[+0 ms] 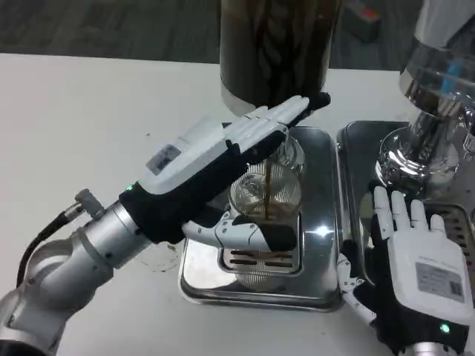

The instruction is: Grasp the cup under the faucet to collect the drink, then remove the cup.

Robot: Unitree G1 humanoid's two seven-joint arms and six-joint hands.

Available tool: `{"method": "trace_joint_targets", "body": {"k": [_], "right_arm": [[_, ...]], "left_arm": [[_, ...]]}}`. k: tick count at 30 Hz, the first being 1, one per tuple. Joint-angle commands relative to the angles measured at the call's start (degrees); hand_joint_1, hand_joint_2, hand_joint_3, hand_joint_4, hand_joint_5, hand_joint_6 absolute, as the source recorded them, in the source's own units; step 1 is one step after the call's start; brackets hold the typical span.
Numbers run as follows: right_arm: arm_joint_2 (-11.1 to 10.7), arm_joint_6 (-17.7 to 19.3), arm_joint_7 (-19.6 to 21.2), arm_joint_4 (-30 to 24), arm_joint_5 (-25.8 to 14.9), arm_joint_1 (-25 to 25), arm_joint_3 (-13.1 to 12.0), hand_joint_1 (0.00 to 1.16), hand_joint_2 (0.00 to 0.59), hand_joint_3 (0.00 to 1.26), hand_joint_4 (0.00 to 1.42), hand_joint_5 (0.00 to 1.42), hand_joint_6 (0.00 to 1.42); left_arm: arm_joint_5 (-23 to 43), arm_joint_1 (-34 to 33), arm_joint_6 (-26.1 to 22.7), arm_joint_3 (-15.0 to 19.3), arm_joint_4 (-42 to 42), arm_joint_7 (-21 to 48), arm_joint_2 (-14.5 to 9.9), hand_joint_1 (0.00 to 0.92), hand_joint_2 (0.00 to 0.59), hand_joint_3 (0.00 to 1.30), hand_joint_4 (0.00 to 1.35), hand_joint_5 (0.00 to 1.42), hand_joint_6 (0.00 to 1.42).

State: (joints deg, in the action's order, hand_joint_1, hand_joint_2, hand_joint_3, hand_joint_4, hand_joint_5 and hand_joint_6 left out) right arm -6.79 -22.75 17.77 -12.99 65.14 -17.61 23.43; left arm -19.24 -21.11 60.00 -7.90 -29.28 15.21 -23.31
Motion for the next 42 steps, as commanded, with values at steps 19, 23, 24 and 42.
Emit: {"method": "trace_joint_targets", "body": {"k": [19,23,24,42], "right_arm": [[3.1,2.8,-0.3,-2.5,-10.9,-1.3,-3.4,0.36,0.502,0.00,0.00,0.00,0.00],[2.9,6.0,-2.3,-5.9,-18.1,-2.0,-5.4,0.40,0.439,0.00,0.00,0.00,0.00],[2.6,6.5,-2.9,-6.3,-18.9,-1.8,-5.5,0.42,0.409,0.00,0.00,0.00,0.00],[0.7,16.3,-13.5,0.1,-39.5,3.7,-8.7,0.60,0.252,0.00,0.00,0.00,0.00]], "left_arm": [[-13.4,-1.2,0.5,-4.1,3.3,-10.9,-3.9,0.000,0.108,0.00,0.00,0.05,0.01],[-13.6,-1.2,0.3,-4.4,3.0,-11.6,-4.1,0.000,0.109,0.00,0.00,0.05,0.01],[-13.6,-1.3,0.3,-4.5,2.9,-11.7,-4.1,0.000,0.108,0.00,0.00,0.05,0.01],[-13.3,-1.5,-0.9,-5.5,2.9,-13.3,-4.7,0.000,0.108,0.00,0.00,0.05,0.01]]}}
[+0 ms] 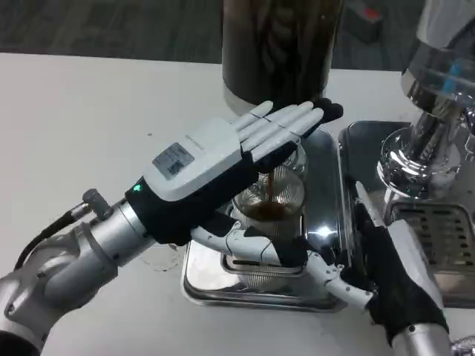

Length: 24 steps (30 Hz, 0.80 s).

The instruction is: Grasp the cup under the faucet to collect the drink, then remove the cup.

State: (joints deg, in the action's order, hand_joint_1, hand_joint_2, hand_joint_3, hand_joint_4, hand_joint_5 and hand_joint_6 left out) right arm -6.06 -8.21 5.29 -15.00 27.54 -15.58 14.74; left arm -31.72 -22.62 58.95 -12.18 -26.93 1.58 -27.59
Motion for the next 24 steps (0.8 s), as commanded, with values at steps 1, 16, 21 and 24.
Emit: {"method": "trace_joint_targets", "body": {"k": [1,16,21,24], "right_arm": [[0.1,2.0,-1.2,2.6,-2.3,2.0,0.1,0.60,0.252,0.00,0.00,0.00,0.00],[1.4,3.5,-2.1,6.4,-4.0,6.5,1.5,0.62,0.244,0.00,0.00,0.00,0.00],[1.3,3.4,-2.2,7.1,-4.4,7.3,1.6,0.62,0.249,0.00,0.00,0.00,0.00],[1.2,3.6,-2.4,7.5,-4.8,7.7,1.7,0.61,0.250,0.00,0.00,0.00,0.00]], "left_arm": [[-0.8,0.1,0.0,-1.2,0.6,0.3,-0.5,0.000,0.108,0.00,0.00,0.05,0.01],[-1.6,1.2,-1.5,-0.7,1.7,-1.4,-1.2,0.000,0.110,0.00,0.00,0.05,0.00],[-1.2,1.5,-1.9,-0.2,2.3,-2.2,-1.6,0.000,0.112,0.00,0.00,0.05,0.00],[-1.1,1.6,-2.4,0.1,2.5,-2.5,-1.6,0.000,0.113,0.00,0.00,0.05,0.00]]}}
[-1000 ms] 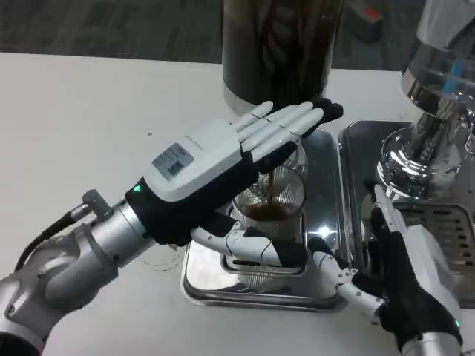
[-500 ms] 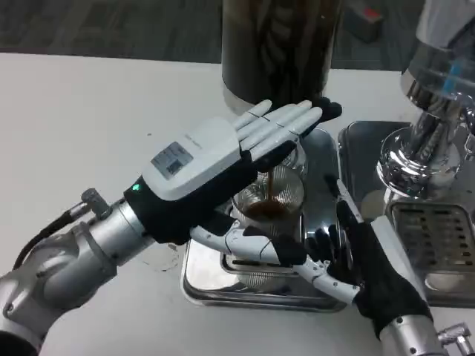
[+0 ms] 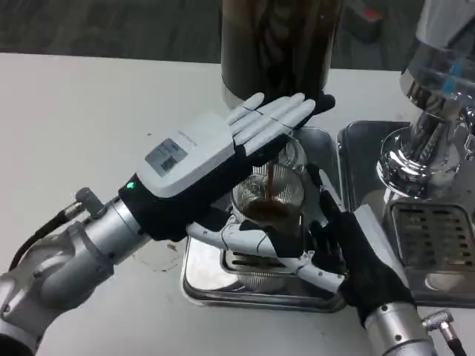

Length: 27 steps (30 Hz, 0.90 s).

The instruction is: Grasp the cup under the faucet to collect the drink, then remove the cup.

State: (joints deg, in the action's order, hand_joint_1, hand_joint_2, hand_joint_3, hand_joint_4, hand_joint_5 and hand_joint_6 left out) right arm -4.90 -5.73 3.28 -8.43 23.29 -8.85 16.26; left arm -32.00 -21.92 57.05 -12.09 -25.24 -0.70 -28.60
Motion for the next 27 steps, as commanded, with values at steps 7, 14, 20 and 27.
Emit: {"method": "trace_joint_targets", "body": {"k": [7,14,20,27], "right_arm": [[0.2,2.2,-0.6,2.4,-1.4,1.5,0.3,0.62,0.247,0.00,0.00,0.00,0.00],[-0.1,3.2,-0.8,3.1,-2.5,1.5,0.4,0.63,0.247,0.00,0.00,0.00,0.00],[-0.2,4.1,-0.9,3.5,-3.2,1.6,0.3,0.63,0.248,0.00,0.00,0.00,0.00],[0.1,5.1,-0.7,4.2,-4.0,1.3,-0.1,0.64,0.249,0.00,0.00,0.00,0.00]], "left_arm": [[-0.6,3.3,-2.0,3.3,3.6,-3.9,-0.5,0.000,0.118,0.00,0.00,0.03,0.00],[0.3,6.2,-2.6,7.1,6.0,-6.6,-0.9,0.000,0.120,0.00,0.00,0.01,0.00],[-0.4,9.8,-3.4,10.5,7.6,-8.8,-1.9,0.000,0.121,0.00,0.00,0.00,0.00],[0.5,16.6,-6.1,15.1,9.4,-11.0,-2.4,0.000,0.118,0.00,0.00,0.00,0.00]]}}
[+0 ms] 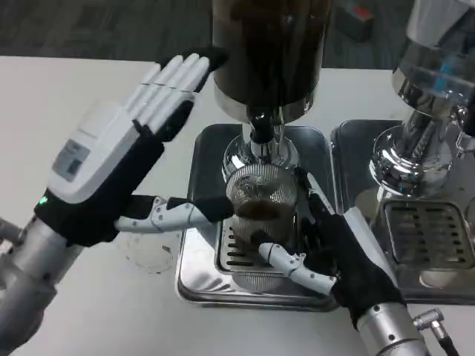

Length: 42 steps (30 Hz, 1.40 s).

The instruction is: Grasp the cup under the faucet to collect the drink, then remove the cup.

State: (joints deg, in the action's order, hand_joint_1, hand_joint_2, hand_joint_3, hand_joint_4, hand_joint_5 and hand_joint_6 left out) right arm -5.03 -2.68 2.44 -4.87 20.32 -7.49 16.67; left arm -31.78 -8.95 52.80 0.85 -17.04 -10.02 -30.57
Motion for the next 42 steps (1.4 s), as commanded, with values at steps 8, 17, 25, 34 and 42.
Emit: {"method": "trace_joint_targets", "body": {"k": [8,17,25,34,42], "right_arm": [[1.1,4.5,1.2,2.9,-1.6,0.4,-0.7,0.64,0.246,0.00,0.00,0.00,0.00],[2.7,8.0,2.0,6.4,-3.0,1.6,-1.3,0.67,0.235,0.00,0.00,0.00,0.00],[4.6,12.3,2.1,13.2,-4.7,4.7,-2.0,0.75,0.213,0.00,0.00,0.00,0.03],[5.5,13.3,1.7,16.2,-5.0,6.2,-2.0,0.79,0.207,0.00,0.00,0.00,0.06],[5.9,13.3,1.1,17.8,-5.4,7.2,-1.8,0.83,0.205,0.00,0.00,0.00,0.14]], "left_arm": [[0.5,11.1,-5.3,3.5,-1.8,-2.4,-0.5,0.000,0.119,0.00,0.00,0.00,0.00],[0.7,11.8,-6.5,1.2,-7.9,-1.5,-1.0,0.000,0.119,0.00,0.00,0.00,0.00],[-0.1,9.4,-6.0,-2.2,-13.6,-1.7,-2.3,0.000,0.119,0.00,0.00,0.00,0.00],[0.9,10.0,-6.1,-3.0,-14.3,-1.5,-2.6,0.000,0.122,0.00,0.00,0.00,0.00],[1.3,10.9,-6.5,-3.0,-13.6,-1.5,-2.5,0.000,0.122,0.01,0.00,0.00,0.00]]}}
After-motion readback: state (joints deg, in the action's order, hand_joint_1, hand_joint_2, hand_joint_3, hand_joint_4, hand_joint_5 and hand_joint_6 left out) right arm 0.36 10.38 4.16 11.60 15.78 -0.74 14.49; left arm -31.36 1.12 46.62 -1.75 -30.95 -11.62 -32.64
